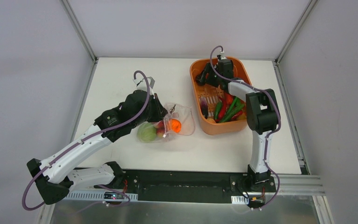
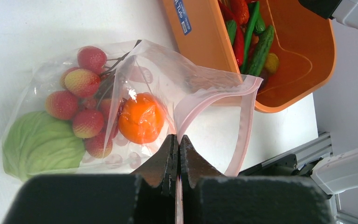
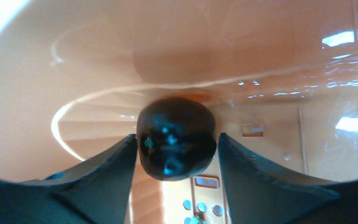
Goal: Place the food in the zip-top bag and seal the zipper
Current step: Pick up the fake fruit from the bin.
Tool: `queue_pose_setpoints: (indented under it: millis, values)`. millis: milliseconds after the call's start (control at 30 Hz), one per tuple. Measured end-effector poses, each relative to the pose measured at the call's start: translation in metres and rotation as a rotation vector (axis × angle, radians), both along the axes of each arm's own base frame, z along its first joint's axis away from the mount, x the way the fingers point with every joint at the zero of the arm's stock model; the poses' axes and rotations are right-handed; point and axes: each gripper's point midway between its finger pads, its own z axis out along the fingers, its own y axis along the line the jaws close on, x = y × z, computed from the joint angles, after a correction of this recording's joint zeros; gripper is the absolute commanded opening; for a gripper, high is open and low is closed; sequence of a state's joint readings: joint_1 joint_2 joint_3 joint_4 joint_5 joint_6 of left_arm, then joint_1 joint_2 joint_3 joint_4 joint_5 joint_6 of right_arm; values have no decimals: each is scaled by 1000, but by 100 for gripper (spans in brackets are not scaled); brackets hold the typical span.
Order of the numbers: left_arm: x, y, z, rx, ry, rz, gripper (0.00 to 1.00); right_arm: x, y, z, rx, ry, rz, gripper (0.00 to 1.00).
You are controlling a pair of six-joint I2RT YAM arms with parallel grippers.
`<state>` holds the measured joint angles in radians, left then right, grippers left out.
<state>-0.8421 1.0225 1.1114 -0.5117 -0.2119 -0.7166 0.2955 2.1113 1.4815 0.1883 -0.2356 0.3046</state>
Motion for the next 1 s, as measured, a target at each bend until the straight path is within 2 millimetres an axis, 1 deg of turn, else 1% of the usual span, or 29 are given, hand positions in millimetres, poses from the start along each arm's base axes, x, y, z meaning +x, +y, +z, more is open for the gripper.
queue_pose_setpoints:
  millis: [200,233,300,333,400,500,633,733,800,900,1000]
  values:
    - [0,-2,-1,-1,3,-4,0,1,0,2,42,0,-7,48]
    - [0,-2,-1,-2,2,-4,0,1,0,2,56,2,-9,49]
    - [0,-2,0,-3,2,-4,0,2,-3,3,81,8,-16,56]
    - [0,-2,0,-3,1,-4,0,2,-5,3,92,13,-18,64]
    - [0,-2,0,-5,0,-4,0,2,-8,2,106,23,-17,72]
    - [0,-1,1,-8,-2,-4,0,1,-11,2,116,32,-8,77]
    - [-1,0,2,-11,-5,-4,0,-5,-9,-2,105,54,15,78]
    - [-2,1,1,-11,-4,-3,0,-11,-8,-9,67,74,31,71]
    - [-2,1,1,-11,-4,-4,0,-12,-8,-10,25,81,28,65]
    - [-2,0,1,-12,-3,-5,0,-7,-9,-6,-33,59,19,53]
    - [-3,-1,1,-16,2,-10,0,-6,-9,-2,-67,50,24,46]
